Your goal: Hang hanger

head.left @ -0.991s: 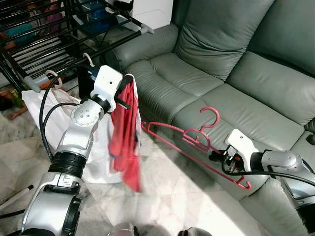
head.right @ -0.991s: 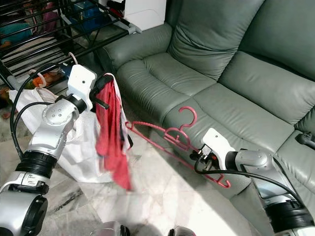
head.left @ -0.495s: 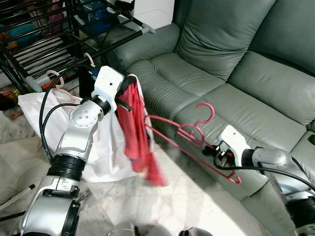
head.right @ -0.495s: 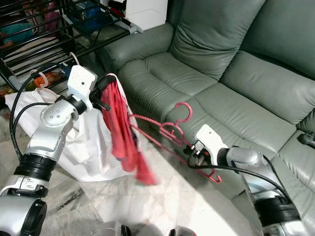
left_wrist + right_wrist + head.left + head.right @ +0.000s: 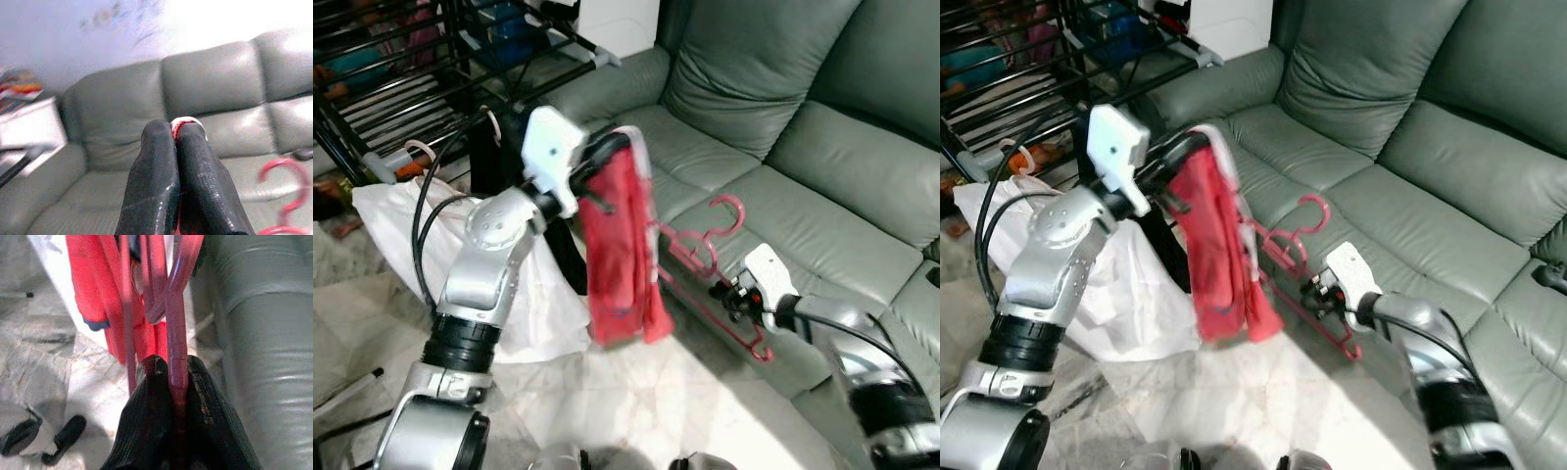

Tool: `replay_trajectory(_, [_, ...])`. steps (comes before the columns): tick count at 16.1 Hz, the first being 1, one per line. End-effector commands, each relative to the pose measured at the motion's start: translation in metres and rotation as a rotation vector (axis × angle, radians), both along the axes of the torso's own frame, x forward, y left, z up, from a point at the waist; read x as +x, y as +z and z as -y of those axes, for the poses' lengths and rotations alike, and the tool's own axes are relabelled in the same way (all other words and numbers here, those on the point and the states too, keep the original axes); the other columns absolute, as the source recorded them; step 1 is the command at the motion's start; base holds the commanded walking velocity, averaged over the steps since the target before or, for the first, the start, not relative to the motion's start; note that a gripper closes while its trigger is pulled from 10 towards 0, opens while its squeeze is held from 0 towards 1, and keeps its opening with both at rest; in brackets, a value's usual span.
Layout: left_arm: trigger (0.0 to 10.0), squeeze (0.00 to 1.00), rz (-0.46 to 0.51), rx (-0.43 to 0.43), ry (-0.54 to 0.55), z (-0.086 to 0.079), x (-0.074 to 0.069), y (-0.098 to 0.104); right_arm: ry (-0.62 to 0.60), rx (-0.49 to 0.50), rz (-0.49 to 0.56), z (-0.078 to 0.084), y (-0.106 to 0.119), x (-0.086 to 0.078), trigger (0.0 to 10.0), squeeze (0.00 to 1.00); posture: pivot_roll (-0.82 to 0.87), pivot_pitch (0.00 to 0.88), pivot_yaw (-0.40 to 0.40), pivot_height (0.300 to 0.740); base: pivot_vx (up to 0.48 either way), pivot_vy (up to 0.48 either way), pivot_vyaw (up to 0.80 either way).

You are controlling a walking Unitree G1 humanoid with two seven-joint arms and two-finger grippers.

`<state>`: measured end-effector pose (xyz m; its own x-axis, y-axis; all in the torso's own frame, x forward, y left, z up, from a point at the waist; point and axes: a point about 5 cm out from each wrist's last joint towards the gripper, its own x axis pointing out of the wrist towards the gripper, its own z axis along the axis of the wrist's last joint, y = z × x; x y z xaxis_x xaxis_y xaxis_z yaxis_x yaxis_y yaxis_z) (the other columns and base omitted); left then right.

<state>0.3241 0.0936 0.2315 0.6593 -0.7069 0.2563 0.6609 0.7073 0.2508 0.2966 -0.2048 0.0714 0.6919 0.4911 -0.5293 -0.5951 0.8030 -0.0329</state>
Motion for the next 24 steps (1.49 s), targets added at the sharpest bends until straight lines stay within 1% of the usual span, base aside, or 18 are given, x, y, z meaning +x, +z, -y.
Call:
replay_trajectory(1, [10.0,0.0,0.007,0.0,-0.033,0.003,-0.006,0.005,-0.077,0.014,0.03,0.006,0.005,0.007,10.0,0.0,-0.01,0.015,0.049,0.74,0.0,0.0,0.0])
replay_trajectory(3, [10.0,0.0,-0.009,-0.023,-0.06,0.007,-0.015,0.008,-0.285,0.088,0.025,0.013,0.001,0.019,10.0,0.0,0.0,0.012,0.045,0.74,0.0,0.0,0.0])
replay_trajectory(5, [10.0,0.0,-0.033,-0.01,-0.004,0.001,-0.014,0.0,-0.387,0.11,0.011,0.015,-0.003,0.023,10.0,0.0,0.0,0.004,0.041,0.74,0.0,0.0,0.0])
replay_trajectory(7, [10.0,0.0,-0.095,-0.014,0.034,-0.011,-0.016,-0.01,-0.502,0.173,0.006,0.017,-0.005,0.029,10.0,0.0,0.0,0.0,0.039,0.74,0.0,0.0,0.0])
replay_trajectory(8, [10.0,0.0,-0.121,-0.007,0.033,-0.014,-0.018,-0.015,-0.566,0.196,0.015,0.023,-0.003,0.031,10.0,0.0,0.0,0.0,0.038,0.74,0.0,0.0,0.0])
replay_trajectory(9, [10.0,0.0,-0.188,0.003,0.038,-0.02,-0.022,-0.031,-0.685,0.246,0.063,0.036,0.005,0.038,10.0,0.0,0.0,0.0,0.038,0.74,0.0,0.0,0.0])
replay_trajectory(10, [10.0,0.0,-0.203,0.012,0.043,-0.022,-0.022,-0.036,-0.711,0.263,0.079,0.038,0.008,0.04,10.0,0.0,0.0,0.0,0.038,0.74,0.0,0.0,0.0])
replay_trajectory(11, [10.0,0.0,-0.312,0.052,0.017,-0.026,-0.031,-0.066,-0.809,0.356,0.151,0.049,0.024,0.048,10.0,0.0,0.0,0.0,0.037,0.74,0.0,0.0,0.0])
replay_trajectory(12, [10.0,0.0,-0.418,0.151,-0.04,-0.027,-0.046,-0.102,-0.855,0.464,0.238,0.053,0.047,0.058,10.0,0.0,0.0,0.0,0.034,0.74,0.0,0.0,0.0])
replay_trajectory(13, [10.0,0.0,-0.432,0.177,-0.048,-0.027,-0.049,-0.109,-0.858,0.482,0.255,0.053,0.052,0.06,10.0,0.0,0.0,0.0,0.034,0.74,0.0,0.0,0.0])
replay_trajectory(14, [10.0,0.0,-0.491,0.262,-0.063,-0.024,-0.06,-0.136,-0.826,0.576,0.342,0.044,0.079,0.073,10.0,0.0,-0.01,0.0,0.027,0.74,0.0,0.0,0.0])
replay_trajectory(16, [10.0,0.0,-0.56,0.316,-0.11,-0.021,-0.072,-0.157,-0.782,0.61,0.462,0.032,0.109,0.083,10.0,0.0,-0.02,0.0,0.026,0.74,0.0,0.0,0.0])
replay_trajectory(18, [10.0,0.0,-0.581,0.34,-0.149,-0.021,-0.08,-0.162,-0.834,0.632,0.549,0.038,0.13,0.088,10.0,0.0,-0.02,0.0,0.022,0.74,0.0,0.0,0.0])
replay_trajectory(20, [10.0,0.0,-0.59,0.353,-0.156,-0.025,-0.08,-0.165,-0.88,0.658,0.603,0.045,0.146,0.093,10.0,0.0,-0.01,0.0,0.018,0.74,0.0,0.0,0.0])
replay_trajectory(21, [10.0,0.0,-0.601,0.351,-0.169,-0.024,-0.08,-0.167,-0.856,0.659,0.606,0.039,0.152,0.097,10.0,0.0,-0.01,0.0,0.018,0.74,0.0,0.0,0.0])
replay_trajectory(22, [10.0,0.0,-0.604,0.362,-0.169,-0.022,-0.08,-0.168,-0.707,0.562,0.537,0.013,0.145,0.103,10.0,0.0,-0.02,0.0,0.017,0.74,0.0,0.0,0.0])
replay_trajectory(23, [10.0,0.0,-0.592,0.38,-0.186,-0.017,-0.081,-0.17,-0.433,0.44,0.391,-0.04,0.12,0.102,10.0,0.0,-0.03,0.0,0.015,0.74,0.0,0.0,0.0])
replay_trajectory(24, [10.0,0.0,-0.59,0.373,-0.198,-0.011,-0.082,-0.17,-0.216,0.432,0.176,-0.089,0.079,0.084,10.0,0.0,-0.02,0.0,0.007,0.74,0.0,0.0,0.0])
